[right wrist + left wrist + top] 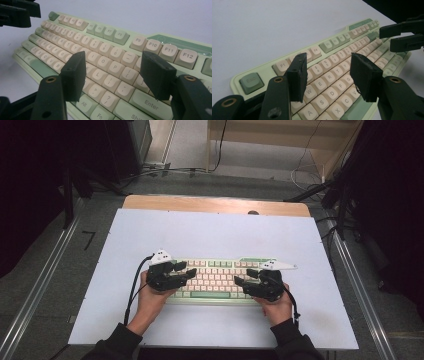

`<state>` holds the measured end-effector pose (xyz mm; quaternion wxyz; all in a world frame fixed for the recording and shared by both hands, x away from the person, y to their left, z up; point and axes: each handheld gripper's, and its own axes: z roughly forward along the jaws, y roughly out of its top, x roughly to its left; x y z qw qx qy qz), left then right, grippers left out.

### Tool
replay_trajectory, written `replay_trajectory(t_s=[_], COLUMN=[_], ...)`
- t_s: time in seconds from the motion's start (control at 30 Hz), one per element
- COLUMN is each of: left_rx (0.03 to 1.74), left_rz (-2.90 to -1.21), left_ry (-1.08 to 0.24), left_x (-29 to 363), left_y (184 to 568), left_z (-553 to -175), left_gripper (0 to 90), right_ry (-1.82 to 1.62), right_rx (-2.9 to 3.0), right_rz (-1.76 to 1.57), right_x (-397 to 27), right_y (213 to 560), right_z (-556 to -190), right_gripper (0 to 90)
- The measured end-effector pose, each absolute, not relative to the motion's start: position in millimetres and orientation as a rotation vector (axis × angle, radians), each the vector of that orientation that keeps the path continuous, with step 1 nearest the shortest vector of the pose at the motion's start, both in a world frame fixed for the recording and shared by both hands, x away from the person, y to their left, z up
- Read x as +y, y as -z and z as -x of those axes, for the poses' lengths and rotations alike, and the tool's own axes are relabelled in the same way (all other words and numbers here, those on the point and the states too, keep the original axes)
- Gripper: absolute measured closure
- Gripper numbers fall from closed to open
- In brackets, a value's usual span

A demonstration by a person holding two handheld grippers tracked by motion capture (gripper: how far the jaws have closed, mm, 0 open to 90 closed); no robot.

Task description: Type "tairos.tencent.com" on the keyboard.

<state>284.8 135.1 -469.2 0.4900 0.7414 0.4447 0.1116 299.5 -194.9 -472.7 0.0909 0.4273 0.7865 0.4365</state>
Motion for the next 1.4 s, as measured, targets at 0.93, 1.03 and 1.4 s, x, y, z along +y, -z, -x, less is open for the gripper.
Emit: replay_trajectory(t_s=[0.93,1.03,1.4], left_rx=[1.107,1.105,1.105], left_rz=[-1.807,-1.810,-1.814], left_ry=[-0.278,-0.277,-0.272], left_x=[153.4,153.5,152.9], left_y=[476.0,476.4,477.0], left_z=[-275.7,-275.6,-275.3], left_gripper=[53.2,53.6,55.2], right_ry=[-1.297,-1.297,-1.298], right_rx=[2.342,2.342,2.341], right_rz=[-1.267,-1.269,-1.267], right_x=[-194.7,-194.5,-194.8], right_y=[472.9,472.8,472.7], right_z=[-298.8,-298.6,-298.6], right_gripper=[35.7,35.7,35.7])
